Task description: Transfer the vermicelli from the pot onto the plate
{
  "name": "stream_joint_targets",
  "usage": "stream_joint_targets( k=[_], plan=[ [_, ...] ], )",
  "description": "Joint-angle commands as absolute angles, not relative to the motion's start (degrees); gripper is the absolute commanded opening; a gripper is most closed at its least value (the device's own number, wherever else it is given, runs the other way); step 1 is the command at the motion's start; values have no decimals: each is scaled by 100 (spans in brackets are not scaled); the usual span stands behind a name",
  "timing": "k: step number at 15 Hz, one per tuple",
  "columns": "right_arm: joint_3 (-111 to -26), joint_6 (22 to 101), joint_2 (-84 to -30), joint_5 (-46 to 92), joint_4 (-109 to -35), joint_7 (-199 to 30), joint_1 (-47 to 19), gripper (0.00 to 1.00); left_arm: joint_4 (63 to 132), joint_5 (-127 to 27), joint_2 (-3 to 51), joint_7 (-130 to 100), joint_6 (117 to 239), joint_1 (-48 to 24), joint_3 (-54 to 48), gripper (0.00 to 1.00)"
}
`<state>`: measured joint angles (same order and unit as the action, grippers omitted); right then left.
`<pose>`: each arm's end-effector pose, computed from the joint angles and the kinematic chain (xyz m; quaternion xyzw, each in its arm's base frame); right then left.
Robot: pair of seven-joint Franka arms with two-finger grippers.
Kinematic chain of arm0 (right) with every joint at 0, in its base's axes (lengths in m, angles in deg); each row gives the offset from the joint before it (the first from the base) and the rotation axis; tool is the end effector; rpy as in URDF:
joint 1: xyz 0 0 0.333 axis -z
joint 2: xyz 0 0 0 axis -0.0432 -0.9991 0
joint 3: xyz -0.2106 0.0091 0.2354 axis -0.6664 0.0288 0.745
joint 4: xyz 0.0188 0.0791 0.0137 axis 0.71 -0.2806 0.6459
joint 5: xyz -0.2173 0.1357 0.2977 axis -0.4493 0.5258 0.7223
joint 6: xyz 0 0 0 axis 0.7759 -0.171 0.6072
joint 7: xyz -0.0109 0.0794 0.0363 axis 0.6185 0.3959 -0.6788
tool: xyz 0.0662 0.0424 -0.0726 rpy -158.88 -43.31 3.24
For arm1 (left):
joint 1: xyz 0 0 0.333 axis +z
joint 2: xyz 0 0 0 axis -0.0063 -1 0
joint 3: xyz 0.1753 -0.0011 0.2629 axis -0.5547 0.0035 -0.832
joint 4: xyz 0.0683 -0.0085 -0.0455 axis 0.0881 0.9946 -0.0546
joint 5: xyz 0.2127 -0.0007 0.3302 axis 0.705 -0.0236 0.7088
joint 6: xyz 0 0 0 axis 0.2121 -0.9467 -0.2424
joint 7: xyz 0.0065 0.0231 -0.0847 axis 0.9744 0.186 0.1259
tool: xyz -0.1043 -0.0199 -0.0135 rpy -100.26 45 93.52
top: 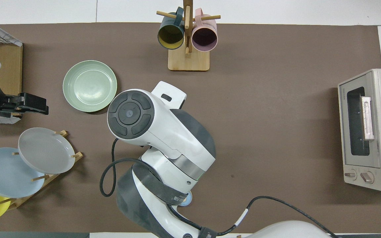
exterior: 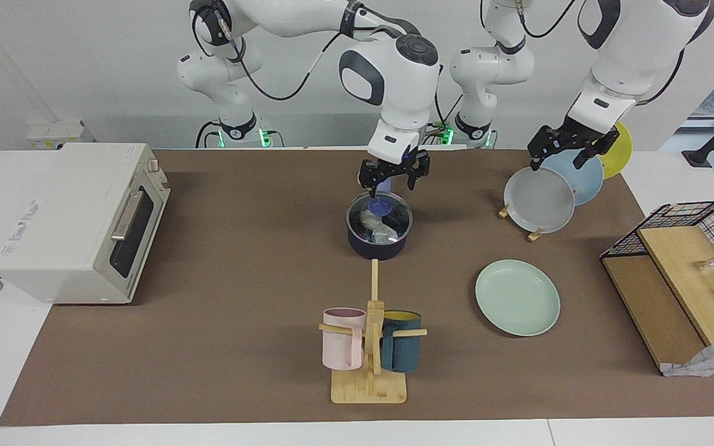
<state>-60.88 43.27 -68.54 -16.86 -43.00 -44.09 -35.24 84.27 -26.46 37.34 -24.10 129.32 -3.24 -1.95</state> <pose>0.5034 0.4742 0.4821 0.9912 0.1300 0.0063 0.0234 0.5281 -0.0723 0.6137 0.9997 -0.0084 -0.0191 0.0126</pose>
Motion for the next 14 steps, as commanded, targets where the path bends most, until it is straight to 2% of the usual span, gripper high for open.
stream_joint_targets(
  k=[1,6,11,14],
  plan=[
    [-6060,4547,-6847,-1777,-4504,-4497,-3429,100,8485,-2683,3826,-2433,12974,-193,-178,100],
    [-6060,5092,-6593,-1768,-5374,-4996,-3500,100,8503,-2683,3826,-2406,13088,-175,-178,100],
    [-6060,5110,-6540,-1742,-5551,-5542,-3386,100,8538,-2683,3826,-2389,13115,-166,-178,100],
    [-6060,5434,-6478,-1698,-5770,-5561,-3306,100,8546,-2683,3826,-2380,13141,-166,-178,100]
  ],
)
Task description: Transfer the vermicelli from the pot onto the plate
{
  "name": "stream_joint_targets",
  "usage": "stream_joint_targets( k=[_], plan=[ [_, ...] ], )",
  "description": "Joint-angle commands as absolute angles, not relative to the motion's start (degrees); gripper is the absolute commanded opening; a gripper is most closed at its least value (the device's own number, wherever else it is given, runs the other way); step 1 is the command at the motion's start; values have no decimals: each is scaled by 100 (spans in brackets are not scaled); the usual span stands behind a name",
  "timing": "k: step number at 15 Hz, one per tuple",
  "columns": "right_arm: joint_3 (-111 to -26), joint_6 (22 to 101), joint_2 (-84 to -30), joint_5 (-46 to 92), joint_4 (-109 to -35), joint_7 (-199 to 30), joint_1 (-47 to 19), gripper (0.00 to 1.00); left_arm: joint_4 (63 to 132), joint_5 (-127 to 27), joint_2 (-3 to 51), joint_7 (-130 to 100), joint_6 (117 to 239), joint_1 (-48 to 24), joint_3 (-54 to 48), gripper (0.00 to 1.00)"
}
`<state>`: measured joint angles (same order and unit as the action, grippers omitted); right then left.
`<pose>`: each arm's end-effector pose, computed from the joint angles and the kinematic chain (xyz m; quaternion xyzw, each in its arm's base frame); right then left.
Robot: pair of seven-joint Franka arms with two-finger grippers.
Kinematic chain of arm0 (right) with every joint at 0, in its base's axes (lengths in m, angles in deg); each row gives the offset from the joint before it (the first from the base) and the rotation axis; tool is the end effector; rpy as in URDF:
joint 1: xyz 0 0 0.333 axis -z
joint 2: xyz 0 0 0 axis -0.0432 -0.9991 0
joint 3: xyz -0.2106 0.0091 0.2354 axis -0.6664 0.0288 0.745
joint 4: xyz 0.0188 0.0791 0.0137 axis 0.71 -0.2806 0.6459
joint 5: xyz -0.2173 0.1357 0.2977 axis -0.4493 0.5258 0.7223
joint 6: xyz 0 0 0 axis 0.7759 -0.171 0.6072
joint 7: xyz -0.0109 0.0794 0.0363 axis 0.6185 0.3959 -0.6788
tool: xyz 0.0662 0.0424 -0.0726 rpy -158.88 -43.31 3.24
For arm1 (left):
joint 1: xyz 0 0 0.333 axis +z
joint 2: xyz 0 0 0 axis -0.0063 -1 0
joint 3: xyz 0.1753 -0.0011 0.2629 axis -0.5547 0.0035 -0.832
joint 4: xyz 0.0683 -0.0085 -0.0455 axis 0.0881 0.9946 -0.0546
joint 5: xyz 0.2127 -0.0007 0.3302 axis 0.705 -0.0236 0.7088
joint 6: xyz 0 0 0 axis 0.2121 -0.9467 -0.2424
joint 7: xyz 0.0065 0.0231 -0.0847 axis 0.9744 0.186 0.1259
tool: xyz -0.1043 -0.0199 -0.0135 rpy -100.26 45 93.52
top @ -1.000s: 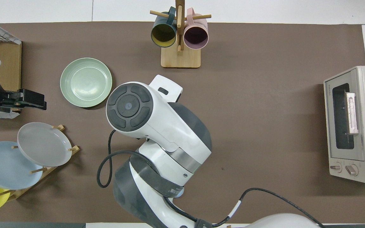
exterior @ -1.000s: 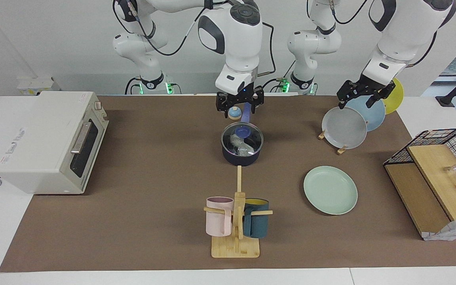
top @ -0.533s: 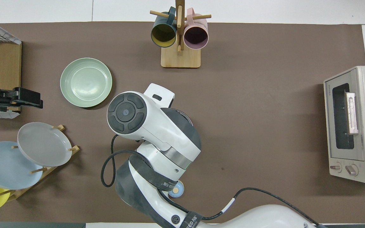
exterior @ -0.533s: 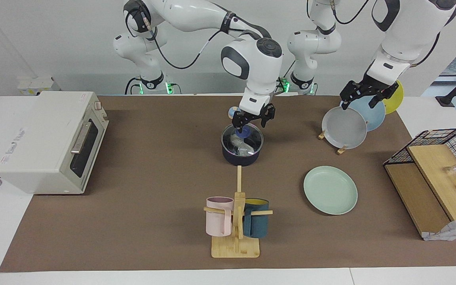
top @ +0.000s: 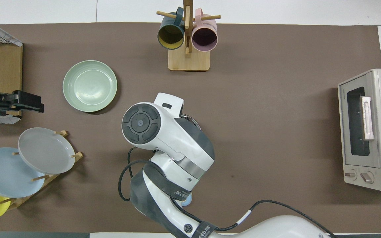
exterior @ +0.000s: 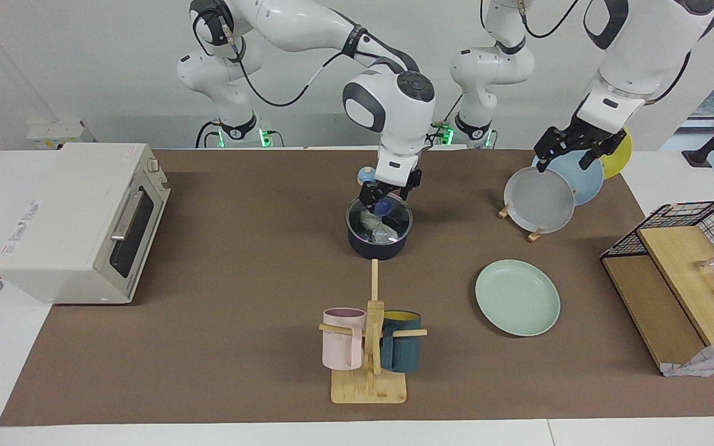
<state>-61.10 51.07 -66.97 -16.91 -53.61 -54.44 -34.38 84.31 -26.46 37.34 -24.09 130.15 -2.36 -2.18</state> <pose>0.4953 0.4646 0.4242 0.9743 0.2231 -0.0041 0.0310 0.5310 -0.0621 0.6146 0.9998 0.0015 -0.0121 0.0136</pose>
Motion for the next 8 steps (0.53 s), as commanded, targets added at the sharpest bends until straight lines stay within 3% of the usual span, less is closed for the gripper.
stream_joint_targets(
  k=[1,8],
  plan=[
    [-6060,5566,-6461,-1646,-5884,-5543,-3228,100,8546,-2683,3826,-2380,13141,-166,-178,100],
    [-6060,5944,-6337,-1487,-6280,-5526,-3192,100,8546,-2683,3826,-2371,13141,-166,-178,100]
  ],
)
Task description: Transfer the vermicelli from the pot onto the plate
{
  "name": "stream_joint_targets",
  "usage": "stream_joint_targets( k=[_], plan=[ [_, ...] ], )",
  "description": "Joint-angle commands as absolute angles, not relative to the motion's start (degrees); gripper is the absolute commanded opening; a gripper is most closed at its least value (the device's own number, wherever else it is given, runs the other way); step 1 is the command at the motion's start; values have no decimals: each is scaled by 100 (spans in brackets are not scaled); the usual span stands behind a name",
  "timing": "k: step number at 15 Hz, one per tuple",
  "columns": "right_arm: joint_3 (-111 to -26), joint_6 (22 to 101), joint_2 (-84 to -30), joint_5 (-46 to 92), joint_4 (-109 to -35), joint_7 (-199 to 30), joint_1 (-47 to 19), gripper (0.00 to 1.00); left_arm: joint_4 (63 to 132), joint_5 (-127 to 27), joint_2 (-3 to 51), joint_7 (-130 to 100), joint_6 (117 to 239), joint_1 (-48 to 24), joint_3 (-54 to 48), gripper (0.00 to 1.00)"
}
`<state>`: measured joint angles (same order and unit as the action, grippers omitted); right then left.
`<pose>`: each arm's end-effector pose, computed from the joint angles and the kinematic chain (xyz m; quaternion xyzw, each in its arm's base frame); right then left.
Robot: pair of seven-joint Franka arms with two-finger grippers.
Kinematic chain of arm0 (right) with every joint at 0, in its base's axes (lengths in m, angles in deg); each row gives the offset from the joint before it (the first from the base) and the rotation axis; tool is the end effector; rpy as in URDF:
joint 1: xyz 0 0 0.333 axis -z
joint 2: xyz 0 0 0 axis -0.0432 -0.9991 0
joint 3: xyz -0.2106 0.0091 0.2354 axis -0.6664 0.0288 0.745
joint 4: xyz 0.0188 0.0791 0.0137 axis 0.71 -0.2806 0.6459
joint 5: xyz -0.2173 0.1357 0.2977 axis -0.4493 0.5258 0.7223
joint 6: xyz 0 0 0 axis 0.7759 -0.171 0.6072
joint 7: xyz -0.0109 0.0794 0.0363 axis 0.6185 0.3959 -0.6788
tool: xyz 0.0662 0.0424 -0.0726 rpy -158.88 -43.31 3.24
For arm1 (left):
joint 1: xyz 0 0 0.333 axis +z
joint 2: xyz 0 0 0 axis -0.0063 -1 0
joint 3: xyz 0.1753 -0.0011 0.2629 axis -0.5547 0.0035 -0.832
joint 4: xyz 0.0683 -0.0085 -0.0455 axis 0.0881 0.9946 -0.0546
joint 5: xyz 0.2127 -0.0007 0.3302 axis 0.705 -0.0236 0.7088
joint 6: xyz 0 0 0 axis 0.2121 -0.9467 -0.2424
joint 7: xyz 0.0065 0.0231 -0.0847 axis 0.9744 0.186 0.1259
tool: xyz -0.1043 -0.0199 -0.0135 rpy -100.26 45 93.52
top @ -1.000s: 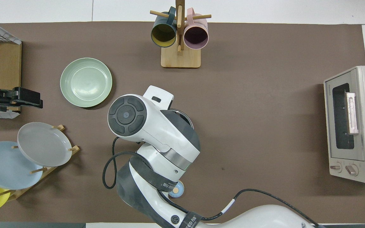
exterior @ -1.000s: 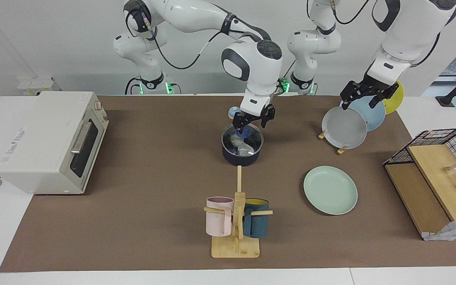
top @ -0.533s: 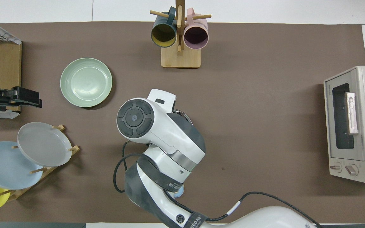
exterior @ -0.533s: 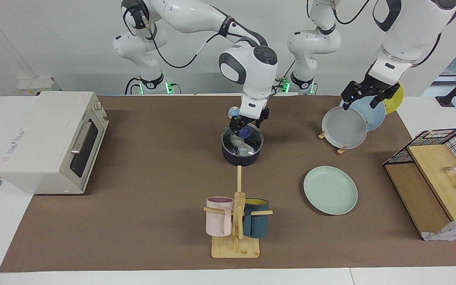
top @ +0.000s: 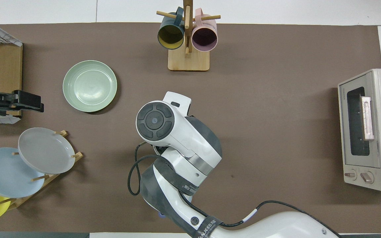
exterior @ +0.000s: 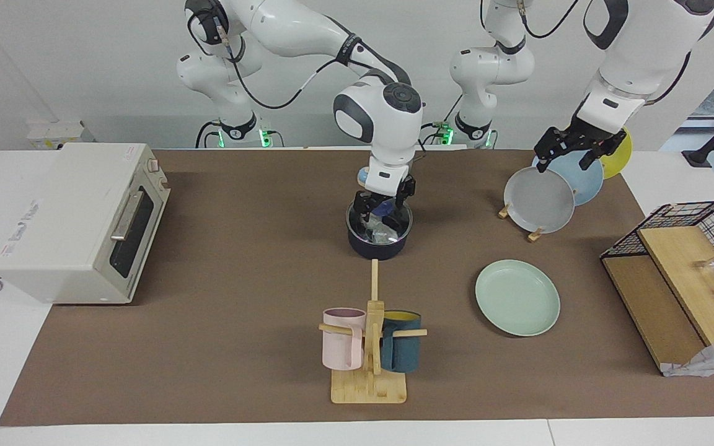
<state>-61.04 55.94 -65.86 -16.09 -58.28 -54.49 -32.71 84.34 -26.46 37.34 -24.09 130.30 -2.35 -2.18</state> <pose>0.4993 0.4506 0.4059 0.9769 0.2130 0.0014 0.0192 0.5313 -0.0621 0.6146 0.9998 0.0016 -0.0111 0.0138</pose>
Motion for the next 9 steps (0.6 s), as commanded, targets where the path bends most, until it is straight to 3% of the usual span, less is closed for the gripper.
stream_joint_targets(
  k=[1,3,9],
  plan=[
    [-6060,5998,-6337,-1487,-6298,-5517,-3192,100,8546,-2683,3826,-2362,13141,-166,-178,100],
    [-6060,6007,-6337,-1487,-6307,-5525,-3201,99,8546,-2683,3826,-2362,13141,-166,-178,100],
    [-6060,6024,-6320,-1496,-6325,-5543,-3218,80,8546,-2683,3826,-2362,13141,-166,-178,100]
  ],
)
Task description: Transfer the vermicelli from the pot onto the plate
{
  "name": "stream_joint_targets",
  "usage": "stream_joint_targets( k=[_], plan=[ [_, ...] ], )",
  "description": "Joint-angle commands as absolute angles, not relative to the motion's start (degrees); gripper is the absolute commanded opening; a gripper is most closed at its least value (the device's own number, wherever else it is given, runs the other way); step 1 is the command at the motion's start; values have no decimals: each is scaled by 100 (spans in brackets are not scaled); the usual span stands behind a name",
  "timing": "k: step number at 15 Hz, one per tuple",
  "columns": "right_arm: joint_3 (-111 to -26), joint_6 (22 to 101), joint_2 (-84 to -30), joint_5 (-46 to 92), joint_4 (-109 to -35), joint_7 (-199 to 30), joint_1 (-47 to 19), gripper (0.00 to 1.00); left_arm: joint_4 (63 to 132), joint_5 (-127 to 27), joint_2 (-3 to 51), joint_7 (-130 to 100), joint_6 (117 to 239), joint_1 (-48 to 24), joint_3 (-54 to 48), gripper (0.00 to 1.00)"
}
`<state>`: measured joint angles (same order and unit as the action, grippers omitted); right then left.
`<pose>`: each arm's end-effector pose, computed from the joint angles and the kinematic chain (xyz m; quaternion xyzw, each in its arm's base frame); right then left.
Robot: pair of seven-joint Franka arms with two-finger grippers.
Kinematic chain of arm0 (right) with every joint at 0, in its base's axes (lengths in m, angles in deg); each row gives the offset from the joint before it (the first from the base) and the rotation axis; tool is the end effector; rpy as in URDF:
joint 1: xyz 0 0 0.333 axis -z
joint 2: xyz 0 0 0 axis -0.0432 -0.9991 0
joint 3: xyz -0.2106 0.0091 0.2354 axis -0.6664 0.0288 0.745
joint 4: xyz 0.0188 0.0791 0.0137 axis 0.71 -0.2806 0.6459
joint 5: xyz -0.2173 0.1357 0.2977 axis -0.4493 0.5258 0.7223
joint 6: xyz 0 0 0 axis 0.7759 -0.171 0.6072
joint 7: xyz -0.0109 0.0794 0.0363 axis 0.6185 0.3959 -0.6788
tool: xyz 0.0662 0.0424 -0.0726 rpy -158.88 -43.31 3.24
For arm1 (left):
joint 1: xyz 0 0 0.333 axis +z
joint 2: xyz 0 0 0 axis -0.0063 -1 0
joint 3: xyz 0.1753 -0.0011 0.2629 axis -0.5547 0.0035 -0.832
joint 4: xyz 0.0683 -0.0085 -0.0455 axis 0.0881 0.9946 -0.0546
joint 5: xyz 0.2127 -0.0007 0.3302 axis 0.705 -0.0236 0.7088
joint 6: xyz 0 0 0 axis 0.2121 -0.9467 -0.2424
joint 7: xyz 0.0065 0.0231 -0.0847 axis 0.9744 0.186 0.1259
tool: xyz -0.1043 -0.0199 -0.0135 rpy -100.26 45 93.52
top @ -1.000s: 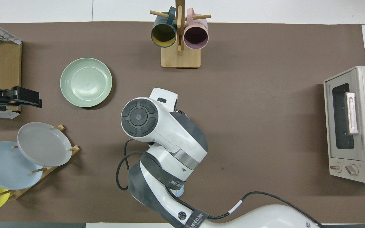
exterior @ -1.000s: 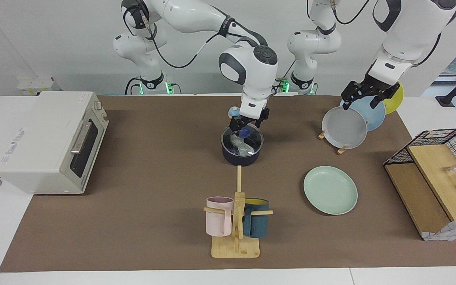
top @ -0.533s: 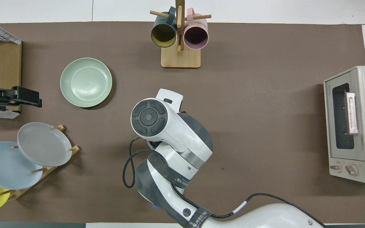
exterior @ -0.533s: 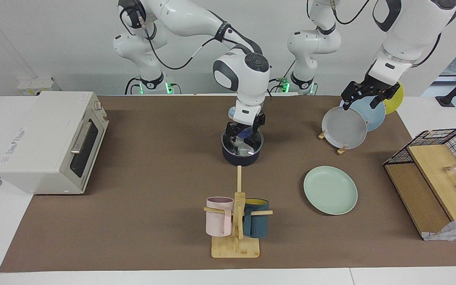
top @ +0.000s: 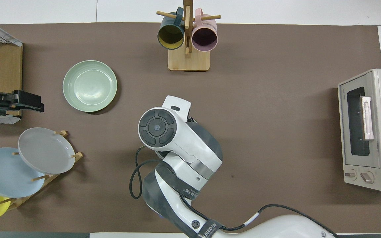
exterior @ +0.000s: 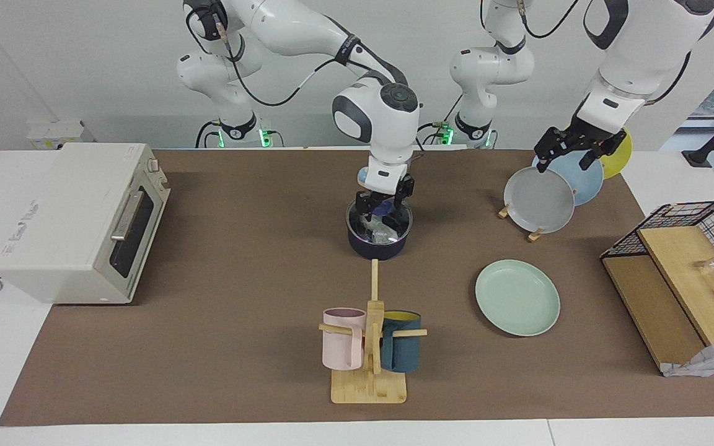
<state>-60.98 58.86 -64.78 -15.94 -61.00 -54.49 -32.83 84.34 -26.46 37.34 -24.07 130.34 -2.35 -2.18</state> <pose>0.4924 0.4511 0.4005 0.9760 0.2170 0.0105 0.0129 0.5313 -0.0621 0.6147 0.9998 0.0018 -0.0108 0.0138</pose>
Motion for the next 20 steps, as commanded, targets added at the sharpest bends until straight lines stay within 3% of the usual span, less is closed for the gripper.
stream_joint_targets(
  k=[1,8,20],
  plan=[
    [-6060,6024,-6320,-1496,-6316,-5552,-3218,76,8546,-2683,3826,-2371,13141,-166,-178,100],
    [-6060,6060,-6311,-1496,-6369,-5587,-3227,57,8546,-2691,3826,-2380,13141,-166,-169,100],
    [-6060,5437,-6065,-1487,-6010,-5578,-3210,53,8546,-2691,3826,-2389,13203,-166,-169,100]
  ],
)
